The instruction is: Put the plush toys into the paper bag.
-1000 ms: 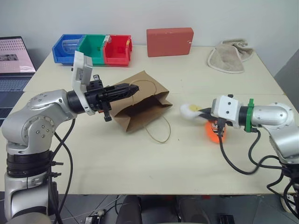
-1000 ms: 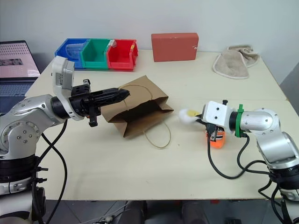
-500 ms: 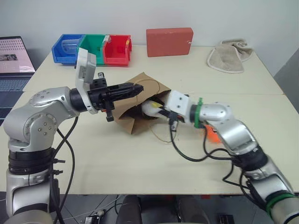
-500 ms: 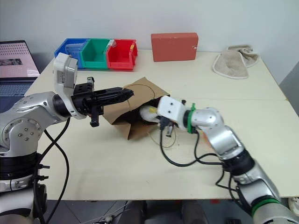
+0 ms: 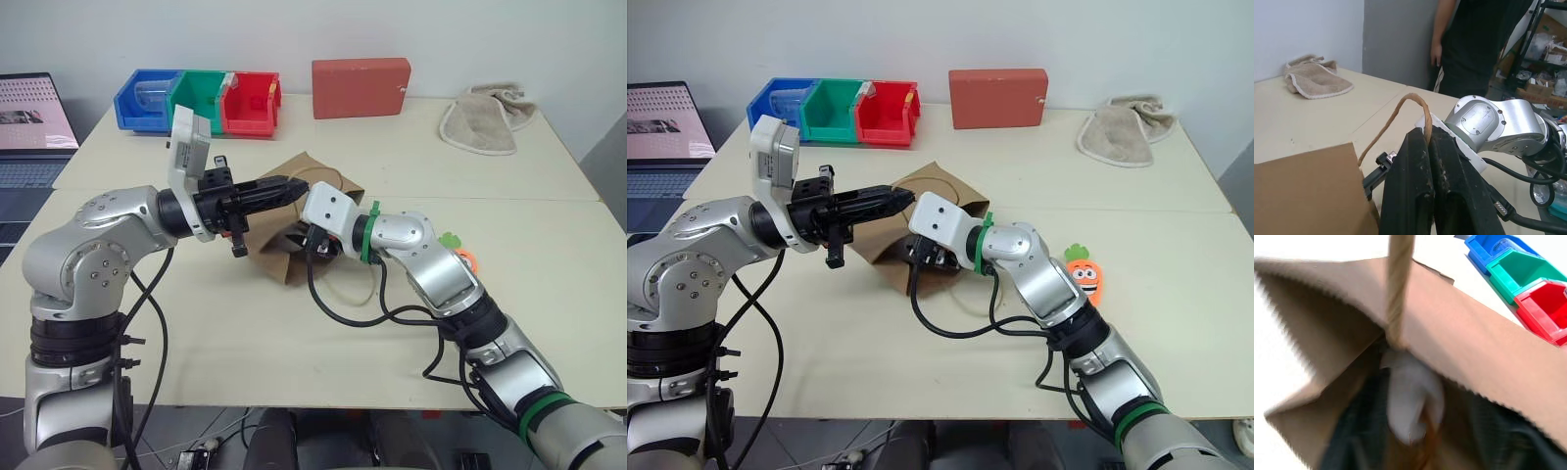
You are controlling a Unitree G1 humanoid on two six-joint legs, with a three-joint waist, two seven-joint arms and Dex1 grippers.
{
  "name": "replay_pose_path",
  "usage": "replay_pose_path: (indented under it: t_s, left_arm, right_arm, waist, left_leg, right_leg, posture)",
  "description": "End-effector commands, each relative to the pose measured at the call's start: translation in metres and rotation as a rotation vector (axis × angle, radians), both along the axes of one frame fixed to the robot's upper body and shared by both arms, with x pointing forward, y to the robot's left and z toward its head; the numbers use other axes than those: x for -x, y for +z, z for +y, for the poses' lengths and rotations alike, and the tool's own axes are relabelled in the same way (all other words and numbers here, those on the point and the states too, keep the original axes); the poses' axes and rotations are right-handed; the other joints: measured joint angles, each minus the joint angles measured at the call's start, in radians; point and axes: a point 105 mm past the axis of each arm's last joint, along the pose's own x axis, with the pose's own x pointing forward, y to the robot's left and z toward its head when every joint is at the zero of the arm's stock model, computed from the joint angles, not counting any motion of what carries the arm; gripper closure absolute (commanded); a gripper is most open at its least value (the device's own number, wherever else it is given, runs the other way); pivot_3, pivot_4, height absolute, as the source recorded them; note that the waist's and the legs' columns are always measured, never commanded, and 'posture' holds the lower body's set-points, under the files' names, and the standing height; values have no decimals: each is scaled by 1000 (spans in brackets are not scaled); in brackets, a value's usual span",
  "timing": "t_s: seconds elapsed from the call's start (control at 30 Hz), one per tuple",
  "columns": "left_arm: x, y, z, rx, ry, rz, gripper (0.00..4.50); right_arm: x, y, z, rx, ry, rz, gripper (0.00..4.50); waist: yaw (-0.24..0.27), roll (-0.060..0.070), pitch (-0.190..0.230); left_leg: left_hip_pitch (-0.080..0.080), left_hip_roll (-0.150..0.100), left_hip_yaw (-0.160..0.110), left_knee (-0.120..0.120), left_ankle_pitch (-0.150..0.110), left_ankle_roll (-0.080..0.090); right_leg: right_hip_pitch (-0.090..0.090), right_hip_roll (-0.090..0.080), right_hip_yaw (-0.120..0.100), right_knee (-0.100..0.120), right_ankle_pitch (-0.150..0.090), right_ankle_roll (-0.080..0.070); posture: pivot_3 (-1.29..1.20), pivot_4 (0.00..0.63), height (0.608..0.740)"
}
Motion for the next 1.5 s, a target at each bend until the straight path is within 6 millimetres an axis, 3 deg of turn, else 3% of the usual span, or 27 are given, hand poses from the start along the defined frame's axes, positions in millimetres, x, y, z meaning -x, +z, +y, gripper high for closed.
replay_pose_path:
  t_s: [0.03, 0.17, 0.27, 0.4, 0.67, 0.73, 0.97, 1.07, 1.33, 1.43, 1.5]
  left_arm:
    - [3, 7, 0, 15, -2, -38, 4500]
    - [1, 6, 0, 16, 4, -36, 4500]
    - [0, 6, 1, 17, 6, -35, 4500]
    - [-2, 4, 2, 17, 18, -33, 4500]
    - [-3, 1, 5, 12, 20, -26, 4500]
    - [-3, 1, 5, 12, 19, -26, 4500]
    - [-3, 1, 4, 14, 19, -25, 4500]
    - [-3, 2, 4, 16, 24, -26, 4500]
    - [-2, 3, 5, 19, 27, -27, 4500]
    - [-2, 4, 6, 19, 27, -27, 4500]
    - [-2, 6, 6, 19, 25, -27, 4500]
  right_arm:
    - [12, 24, -8, -63, 36, -29, 1058]
    - [28, 33, -23, -71, 88, -10, 1058]
    - [52, 35, -62, 5, 161, -2, 1058]
    - [65, 24, -114, 125, 114, 50, 1058]
    - [48, -30, -210, 507, -176, 84, 1058]
    - [43, -42, -222, 547, -219, 89, 1058]
    - [28, -63, -234, 535, -300, 90, 1058]
    - [24, -61, -237, 518, -332, 73, 1609]
    - [25, -50, -235, 514, -301, 37, 4247]
    - [33, -42, -225, 488, -233, 44, 4476]
    - [43, -31, -207, 423, -159, 60, 4476]
  waist:
    - [1, 0, 0]
    - [3, 0, 0]
    - [7, 0, 0]
    - [10, 0, 0]
    - [1, 0, 0]
    - [0, 0, 0]
    - [0, 0, 0]
    - [2, 0, 0]
    - [2, 0, 0]
    - [2, 0, 0]
    - [2, 0, 0]
  left_leg:
    - [0, 0, 0, 0, 0, 0]
    - [-1, 0, 0, 0, 0, 0]
    - [-1, -1, -1, 0, 0, 0]
    - [-2, -1, -1, 0, 0, 0]
    - [-1, -1, 3, 1, 0, 0]
    - [-1, -1, 3, 1, 0, 0]
    - [0, -1, 4, 1, 0, 0]
    - [0, -1, 3, 1, 0, 0]
    - [1, -1, 3, 2, 0, 0]
    - [1, -1, 3, 2, 0, 0]
    - [1, -1, 3, 2, 0, 0]
  right_leg:
    - [0, 0, 0, 0, 0, 0]
    - [0, 0, 0, -1, 0, 0]
    - [0, 0, -1, -1, 0, 0]
    - [1, -1, -1, -3, 0, 0]
    - [1, -1, 2, -4, 0, 0]
    - [1, -1, 3, -4, 0, 1]
    - [1, -1, 3, -4, 0, 1]
    - [2, -1, 3, -4, 0, 1]
    - [3, -1, 3, -4, 0, 1]
    - [3, -1, 3, -4, 0, 1]
    - [3, -1, 3, -4, 0, 1]
  posture:
    - [0, 150, 740]
    - [0, 150, 740]
    - [0, 150, 740]
    - [0, 150, 740]
    - [0, 150, 740]
    - [0, 150, 740]
    - [0, 150, 740]
    - [0, 150, 740]
    - [0, 150, 740]
    - [0, 150, 740]
    - [0, 150, 740]
